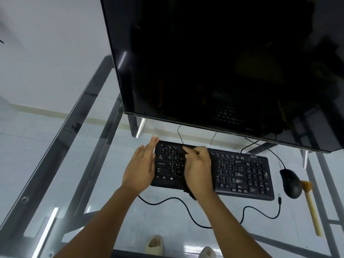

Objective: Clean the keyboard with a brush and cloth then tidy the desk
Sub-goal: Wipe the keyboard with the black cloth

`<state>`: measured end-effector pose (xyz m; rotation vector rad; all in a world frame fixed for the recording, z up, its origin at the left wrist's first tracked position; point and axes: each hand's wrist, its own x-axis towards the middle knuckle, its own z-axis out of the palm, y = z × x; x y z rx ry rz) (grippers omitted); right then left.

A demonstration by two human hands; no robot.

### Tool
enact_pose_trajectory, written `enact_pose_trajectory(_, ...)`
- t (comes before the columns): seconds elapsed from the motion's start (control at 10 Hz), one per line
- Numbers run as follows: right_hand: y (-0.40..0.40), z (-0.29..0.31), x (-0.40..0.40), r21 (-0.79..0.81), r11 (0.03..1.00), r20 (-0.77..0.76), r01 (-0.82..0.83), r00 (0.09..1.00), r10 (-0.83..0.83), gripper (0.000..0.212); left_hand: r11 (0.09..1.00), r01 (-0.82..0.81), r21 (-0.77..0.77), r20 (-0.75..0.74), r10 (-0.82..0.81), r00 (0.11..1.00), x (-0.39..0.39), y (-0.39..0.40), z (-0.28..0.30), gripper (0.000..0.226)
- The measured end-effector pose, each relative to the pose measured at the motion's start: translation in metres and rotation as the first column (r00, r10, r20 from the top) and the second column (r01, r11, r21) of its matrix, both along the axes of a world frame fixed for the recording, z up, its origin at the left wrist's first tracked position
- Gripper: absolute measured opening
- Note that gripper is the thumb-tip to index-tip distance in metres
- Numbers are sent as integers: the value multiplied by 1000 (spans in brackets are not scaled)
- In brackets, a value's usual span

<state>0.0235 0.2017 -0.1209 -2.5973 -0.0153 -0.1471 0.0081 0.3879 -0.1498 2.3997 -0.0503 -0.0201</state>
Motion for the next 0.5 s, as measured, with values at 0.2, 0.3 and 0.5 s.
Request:
enact_pose_trajectory(0.2,50,2,-35,-43,957,26,-288,957,290,28,1000,-13,-10,15,13,1000,0,0,0,59)
enact_pose_trajectory(0.3,2,10,-29,-10,994,40,-107,993,107,14,1000,-19,-20,16,20,1000,1,-2,3,52)
enact_pose_trajectory(0.5,18,-4,-44,56,998,54,-34,998,30,26,1000,-16,-5,49,16,999,2,-2,2,51)
